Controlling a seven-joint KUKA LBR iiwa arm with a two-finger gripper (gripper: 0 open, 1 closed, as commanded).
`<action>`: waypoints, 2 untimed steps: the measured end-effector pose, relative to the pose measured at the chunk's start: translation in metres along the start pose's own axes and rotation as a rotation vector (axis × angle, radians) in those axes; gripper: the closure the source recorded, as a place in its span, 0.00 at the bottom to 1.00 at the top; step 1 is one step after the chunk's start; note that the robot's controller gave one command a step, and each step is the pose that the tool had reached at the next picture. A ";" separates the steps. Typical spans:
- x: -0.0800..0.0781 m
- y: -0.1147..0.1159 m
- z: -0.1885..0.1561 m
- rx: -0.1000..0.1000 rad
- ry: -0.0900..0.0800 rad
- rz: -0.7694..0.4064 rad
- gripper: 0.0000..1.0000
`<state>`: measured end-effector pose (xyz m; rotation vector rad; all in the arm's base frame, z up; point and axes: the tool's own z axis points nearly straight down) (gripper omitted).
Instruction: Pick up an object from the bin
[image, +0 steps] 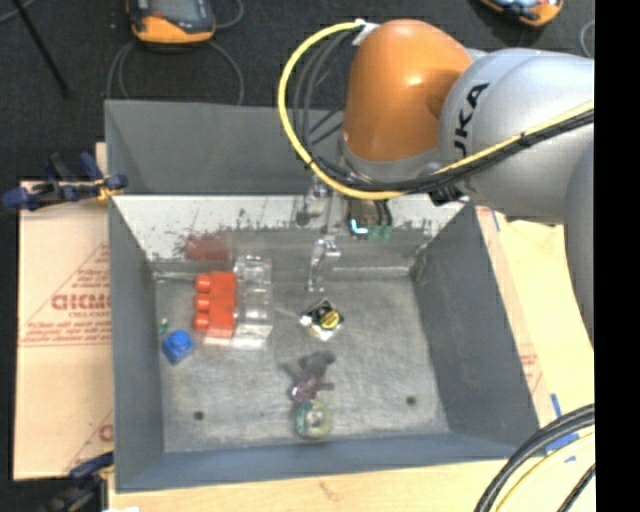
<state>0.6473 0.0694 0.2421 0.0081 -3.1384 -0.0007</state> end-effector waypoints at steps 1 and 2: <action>0.026 -0.037 0.147 0.000 0.002 0.128 0.00; 0.029 -0.058 0.167 -0.003 -0.013 0.131 0.00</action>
Offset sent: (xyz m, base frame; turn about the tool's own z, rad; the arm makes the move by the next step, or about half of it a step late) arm -0.0245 -0.0362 -0.1420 0.1311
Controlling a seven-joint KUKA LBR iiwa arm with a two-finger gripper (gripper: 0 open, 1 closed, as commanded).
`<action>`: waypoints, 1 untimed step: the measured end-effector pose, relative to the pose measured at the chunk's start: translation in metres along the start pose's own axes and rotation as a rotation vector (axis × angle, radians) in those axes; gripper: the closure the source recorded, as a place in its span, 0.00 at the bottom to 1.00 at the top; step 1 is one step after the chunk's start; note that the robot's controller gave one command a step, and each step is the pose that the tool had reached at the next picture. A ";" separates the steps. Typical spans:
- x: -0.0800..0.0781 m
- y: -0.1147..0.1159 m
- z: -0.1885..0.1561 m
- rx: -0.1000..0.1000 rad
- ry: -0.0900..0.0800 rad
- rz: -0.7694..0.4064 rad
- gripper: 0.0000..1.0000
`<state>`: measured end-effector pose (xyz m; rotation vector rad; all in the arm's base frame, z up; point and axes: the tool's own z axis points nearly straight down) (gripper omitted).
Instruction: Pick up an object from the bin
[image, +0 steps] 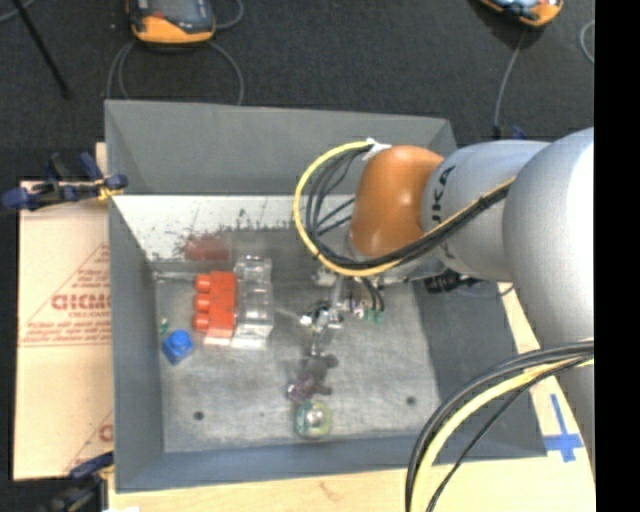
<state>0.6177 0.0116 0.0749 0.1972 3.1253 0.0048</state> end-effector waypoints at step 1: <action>-0.003 0.001 -0.003 -0.001 -0.008 0.001 1.00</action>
Offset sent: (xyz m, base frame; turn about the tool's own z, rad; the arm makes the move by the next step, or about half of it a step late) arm 0.0000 0.0000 0.0000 0.0000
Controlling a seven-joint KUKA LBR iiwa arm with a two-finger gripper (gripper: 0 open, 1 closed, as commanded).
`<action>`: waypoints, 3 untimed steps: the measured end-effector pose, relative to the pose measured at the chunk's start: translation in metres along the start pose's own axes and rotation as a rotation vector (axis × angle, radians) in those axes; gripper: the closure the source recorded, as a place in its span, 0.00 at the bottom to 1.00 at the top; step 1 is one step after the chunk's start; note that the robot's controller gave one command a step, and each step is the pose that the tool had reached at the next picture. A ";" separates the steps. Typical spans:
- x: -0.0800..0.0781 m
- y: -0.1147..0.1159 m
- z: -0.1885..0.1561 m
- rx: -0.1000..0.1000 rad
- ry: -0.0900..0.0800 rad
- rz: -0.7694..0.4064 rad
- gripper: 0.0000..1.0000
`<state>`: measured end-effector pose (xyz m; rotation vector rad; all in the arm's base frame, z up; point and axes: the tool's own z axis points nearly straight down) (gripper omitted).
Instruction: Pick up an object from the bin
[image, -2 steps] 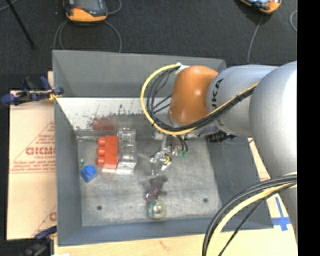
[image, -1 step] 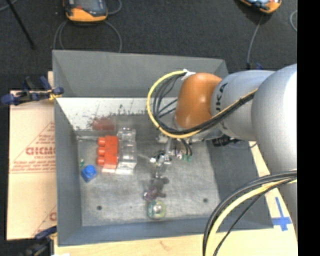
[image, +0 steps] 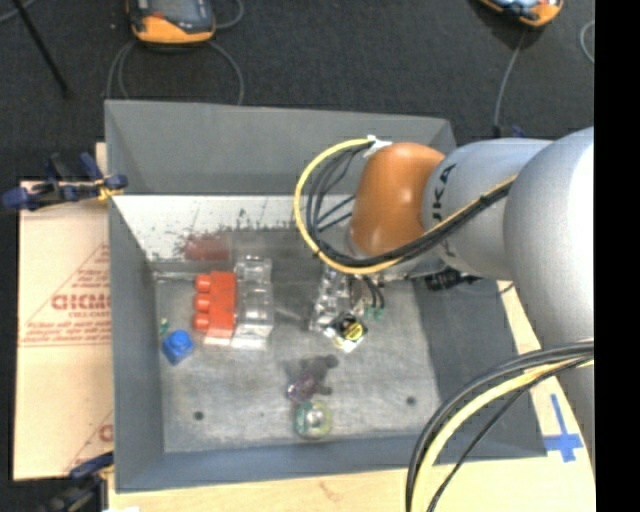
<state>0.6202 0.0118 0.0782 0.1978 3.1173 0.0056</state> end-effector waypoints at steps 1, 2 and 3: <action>-0.004 -0.011 -0.148 0.004 0.004 -0.075 1.00; -0.001 -0.010 -0.054 0.007 0.019 0.301 1.00; -0.002 -0.010 -0.056 0.006 0.015 0.300 0.00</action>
Offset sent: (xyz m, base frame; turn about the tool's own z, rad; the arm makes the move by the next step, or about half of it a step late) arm -0.0031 -0.0103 0.1416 -0.0761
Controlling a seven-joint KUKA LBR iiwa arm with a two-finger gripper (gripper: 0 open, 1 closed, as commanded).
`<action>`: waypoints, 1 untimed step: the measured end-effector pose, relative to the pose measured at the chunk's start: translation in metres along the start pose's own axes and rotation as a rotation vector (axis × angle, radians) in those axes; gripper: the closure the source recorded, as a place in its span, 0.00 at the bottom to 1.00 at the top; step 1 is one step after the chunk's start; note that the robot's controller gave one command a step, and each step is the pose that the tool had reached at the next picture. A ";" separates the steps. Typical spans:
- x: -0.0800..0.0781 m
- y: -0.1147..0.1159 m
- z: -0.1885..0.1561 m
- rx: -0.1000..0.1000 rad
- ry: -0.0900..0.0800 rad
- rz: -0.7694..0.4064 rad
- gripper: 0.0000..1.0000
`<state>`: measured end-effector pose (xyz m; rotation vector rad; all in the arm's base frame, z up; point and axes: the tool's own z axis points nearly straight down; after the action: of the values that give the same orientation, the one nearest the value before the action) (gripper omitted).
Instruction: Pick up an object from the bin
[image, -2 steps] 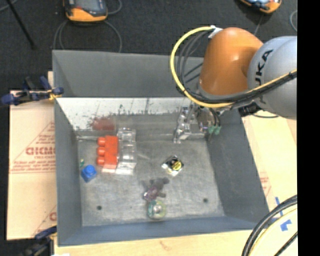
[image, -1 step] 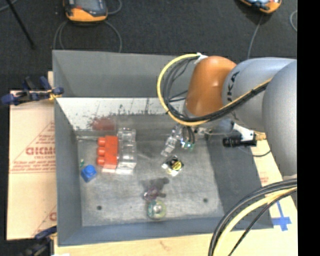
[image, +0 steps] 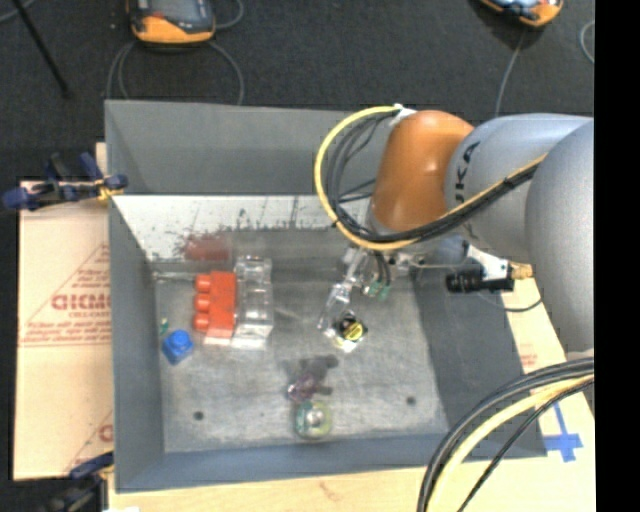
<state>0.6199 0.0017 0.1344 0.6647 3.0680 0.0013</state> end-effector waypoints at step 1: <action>0.073 -0.034 0.055 -0.019 -0.038 0.203 0.00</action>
Offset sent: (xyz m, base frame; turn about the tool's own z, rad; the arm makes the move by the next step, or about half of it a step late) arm -0.0923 0.0008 -0.0644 0.2049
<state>0.5391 0.0009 0.0796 0.9600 2.9457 0.0175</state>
